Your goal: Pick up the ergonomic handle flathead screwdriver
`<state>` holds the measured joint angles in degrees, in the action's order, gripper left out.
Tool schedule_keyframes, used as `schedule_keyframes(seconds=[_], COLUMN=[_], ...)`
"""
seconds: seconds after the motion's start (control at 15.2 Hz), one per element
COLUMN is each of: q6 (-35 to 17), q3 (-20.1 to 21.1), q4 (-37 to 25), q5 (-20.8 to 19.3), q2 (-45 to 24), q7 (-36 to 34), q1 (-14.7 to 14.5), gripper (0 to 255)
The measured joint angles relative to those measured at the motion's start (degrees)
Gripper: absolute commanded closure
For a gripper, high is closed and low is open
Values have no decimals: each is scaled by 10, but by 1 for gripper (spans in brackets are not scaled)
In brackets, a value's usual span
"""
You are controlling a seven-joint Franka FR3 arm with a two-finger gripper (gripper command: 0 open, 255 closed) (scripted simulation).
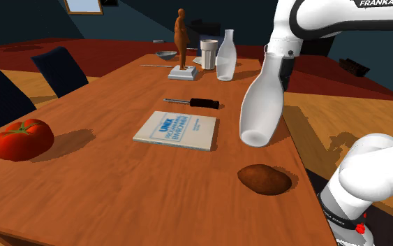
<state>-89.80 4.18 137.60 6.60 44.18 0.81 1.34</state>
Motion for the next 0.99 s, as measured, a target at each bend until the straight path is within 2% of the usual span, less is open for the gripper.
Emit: schedule_keyframes(seconds=[0.13,0.46,0.99], q6=[-5,-58,-118], q3=[2,23,59], q4=[-7,-59,-188], q5=[0,2,-14], q2=[-10,-102,-267], q7=[0,-1,-9], q1=[-1,-8,-17], gripper=[0,0,0])
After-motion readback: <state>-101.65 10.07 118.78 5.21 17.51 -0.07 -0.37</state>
